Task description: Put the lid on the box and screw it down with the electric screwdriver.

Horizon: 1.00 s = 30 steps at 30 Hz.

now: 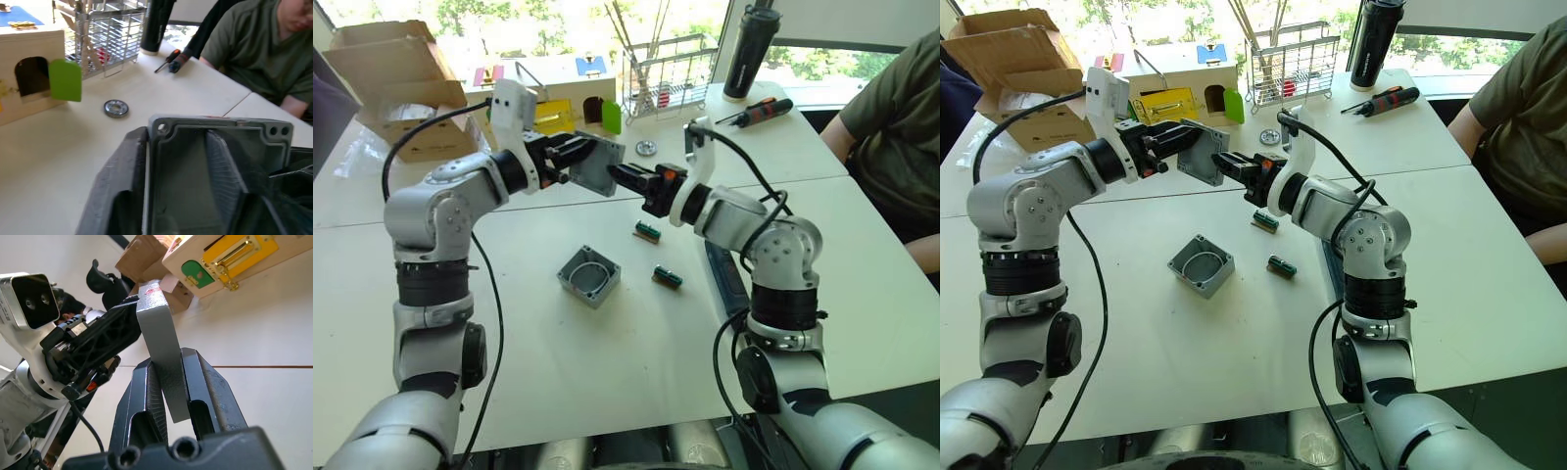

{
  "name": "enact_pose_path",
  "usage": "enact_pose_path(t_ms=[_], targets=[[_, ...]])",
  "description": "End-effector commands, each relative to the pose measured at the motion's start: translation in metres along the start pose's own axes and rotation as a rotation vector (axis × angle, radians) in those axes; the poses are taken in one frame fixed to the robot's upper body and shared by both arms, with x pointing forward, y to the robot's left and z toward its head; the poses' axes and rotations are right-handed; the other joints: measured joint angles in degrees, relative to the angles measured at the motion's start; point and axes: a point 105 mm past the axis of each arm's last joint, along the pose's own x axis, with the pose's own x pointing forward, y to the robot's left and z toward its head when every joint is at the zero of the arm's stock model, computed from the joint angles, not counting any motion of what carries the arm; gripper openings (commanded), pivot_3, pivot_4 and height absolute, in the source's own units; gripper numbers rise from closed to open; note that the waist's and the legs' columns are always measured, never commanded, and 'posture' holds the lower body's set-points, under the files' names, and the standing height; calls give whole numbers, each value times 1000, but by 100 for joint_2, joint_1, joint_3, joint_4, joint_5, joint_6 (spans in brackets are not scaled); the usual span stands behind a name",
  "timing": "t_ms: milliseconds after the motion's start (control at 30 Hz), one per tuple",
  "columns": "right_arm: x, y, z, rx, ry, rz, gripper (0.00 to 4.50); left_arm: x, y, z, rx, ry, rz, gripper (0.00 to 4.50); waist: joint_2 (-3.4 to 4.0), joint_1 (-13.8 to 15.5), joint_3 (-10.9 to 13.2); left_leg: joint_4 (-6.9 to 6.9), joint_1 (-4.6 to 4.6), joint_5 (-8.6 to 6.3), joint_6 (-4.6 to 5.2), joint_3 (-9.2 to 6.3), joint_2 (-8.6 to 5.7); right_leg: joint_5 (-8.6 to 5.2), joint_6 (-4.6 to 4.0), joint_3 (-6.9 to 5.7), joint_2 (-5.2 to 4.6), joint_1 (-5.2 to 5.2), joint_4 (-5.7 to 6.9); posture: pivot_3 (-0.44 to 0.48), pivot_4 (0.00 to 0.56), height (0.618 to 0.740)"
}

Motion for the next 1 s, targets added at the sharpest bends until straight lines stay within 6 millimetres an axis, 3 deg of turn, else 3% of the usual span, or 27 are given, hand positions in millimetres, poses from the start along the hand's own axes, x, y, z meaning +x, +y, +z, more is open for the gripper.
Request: enact_pose_path(t_ms=[33, 67, 100, 200, 267, 333, 467, 600, 700, 800, 900, 1000], targets=[[-4, 10, 18, -127, -90, 11, 118, -23, -19, 37, 18, -88, -132, 3869, 0, -7, 0, 0, 0, 0, 0, 0, 0, 0, 0, 0, 0, -1, 0, 0, 150, 740], [-6, 8, 20, -187, -101, -13, 118, -30, -18, 42, 8, -103, -146, 4355, 0, -5, 0, -1, 0, 0, 0, 0, 0, 0, 0, 1, 0, -1, 0, 0, 150, 740], [-9, 5, 20, -259, -106, -41, 118, -37, -15, 47, -4, -117, -154, 4439, 0, -2, 0, 0, 0, 0, 0, 0, 0, 0, 0, 1, 0, -3, 0, 0, 150, 740], [-21, 0, 4, -596, -62, -73, 118, -57, 2, 65, -5, -240, -111, 4439, 1, 13, 0, 0, 0, 0, 0, -1, -4, 0, 0, 1, -1, -5, -2, 0, 150, 740], [-30, 4, -9, -826, -41, -47, 118, -63, 14, 60, -47, -228, -90, 4439, 1, 22, 0, 1, 0, 0, 0, -3, -9, 0, 0, 1, -2, -5, -3, 0, 150, 740], [-36, 11, -16, -1020, -59, -14, 118, -62, 23, 46, -55, -175, -71, 4439, 1, 9, 0, -1, 0, 0, 0, -1, -10, 0, 1, 1, -2, -4, -5, 0, 150, 740], [-45, 32, -40, -1628, -68, 95, 118, -56, 31, 6, -12, -8, -45, 4439, 1, 8, -1, -1, 0, 0, 0, 12, -10, 0, 1, 7, 0, -14, 1, 0, 150, 740], [-51, 36, -59, -1863, -128, 103, 118, -54, 21, -18, 37, 85, -107, 4439, 0, 31, -1, 0, 0, 0, 0, 7, -9, 0, 1, 7, 2, -13, 1, 0, 150, 740], [-54, 37, -79, -1918, -138, 110, 118, -54, 12, -31, 54, 137, -153, 4439, -1, 48, -1, -1, 0, 0, 0, 6, -9, 0, 1, 8, 2, -10, -3, 0, 150, 740], [-52, 38, -95, -1922, -139, 101, 118, -54, 6, -34, 40, 156, -185, 3655, -1, 75, -1, -1, 0, 0, -1, 7, -8, -1, 1, 9, 4, -6, -2, 0, 150, 740], [-49, 38, -117, -1917, -119, 107, 118, -56, 1, -46, 37, 204, -217, 2087, 0, 91, -2, 2, 2, 2, -3, 9, -4, -1, 0, 12, 8, -3, -2, 0, 150, 740], [-45, 35, -116, -1928, -115, 71, 118, -56, -6, -50, 30, 235, -256, 486, 0, 148, -2, 1, 4, 2, -4, 9, -2, -1, 0, 14, 11, -3, -2, 0, 150, 740]])
